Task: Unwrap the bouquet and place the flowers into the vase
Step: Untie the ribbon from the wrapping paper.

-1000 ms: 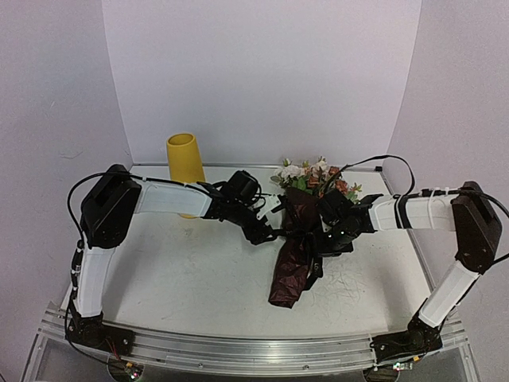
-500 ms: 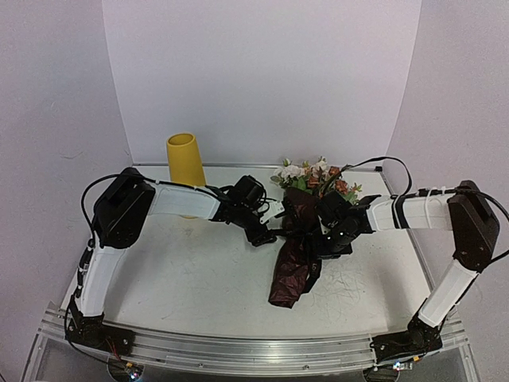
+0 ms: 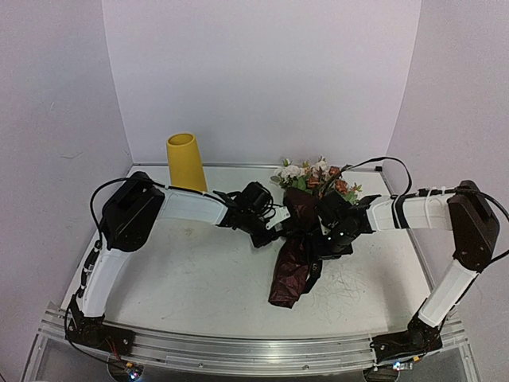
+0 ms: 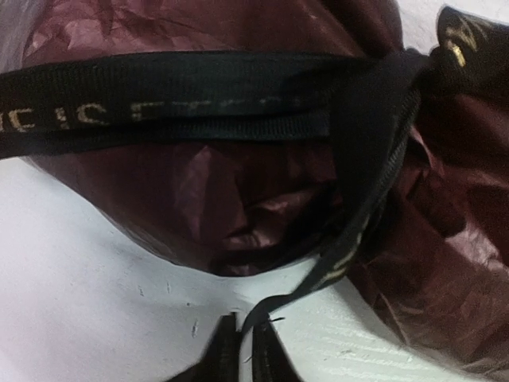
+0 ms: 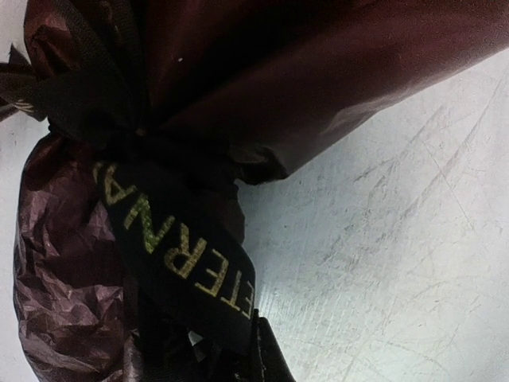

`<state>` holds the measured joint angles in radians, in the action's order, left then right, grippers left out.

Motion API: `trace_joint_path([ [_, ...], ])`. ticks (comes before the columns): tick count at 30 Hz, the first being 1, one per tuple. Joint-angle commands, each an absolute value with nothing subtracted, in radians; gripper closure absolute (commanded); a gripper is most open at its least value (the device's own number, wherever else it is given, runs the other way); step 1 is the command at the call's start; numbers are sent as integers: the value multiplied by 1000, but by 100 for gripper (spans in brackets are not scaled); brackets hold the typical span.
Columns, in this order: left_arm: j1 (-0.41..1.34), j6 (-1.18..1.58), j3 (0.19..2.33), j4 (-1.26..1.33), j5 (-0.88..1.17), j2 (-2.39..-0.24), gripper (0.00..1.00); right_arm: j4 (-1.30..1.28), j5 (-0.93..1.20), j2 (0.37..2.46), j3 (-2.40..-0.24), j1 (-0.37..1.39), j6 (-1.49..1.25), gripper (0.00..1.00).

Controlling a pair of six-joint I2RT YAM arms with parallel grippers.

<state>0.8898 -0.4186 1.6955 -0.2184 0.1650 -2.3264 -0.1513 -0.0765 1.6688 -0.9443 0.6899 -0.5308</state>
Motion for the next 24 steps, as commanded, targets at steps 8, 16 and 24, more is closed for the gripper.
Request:
trace_joint_path([
  [8,919,-375,1655,-205,124,-2229,100,-242,-164,1634,-924,690,-581,100],
  [16,945,-236,1598,-194,85,-2161,100,-242,-165,1655,-970,689,-553,100],
  [24,971,-109,1507,-166,5,-2090,100,-252,-181,1658,-991,688,-558,100],
])
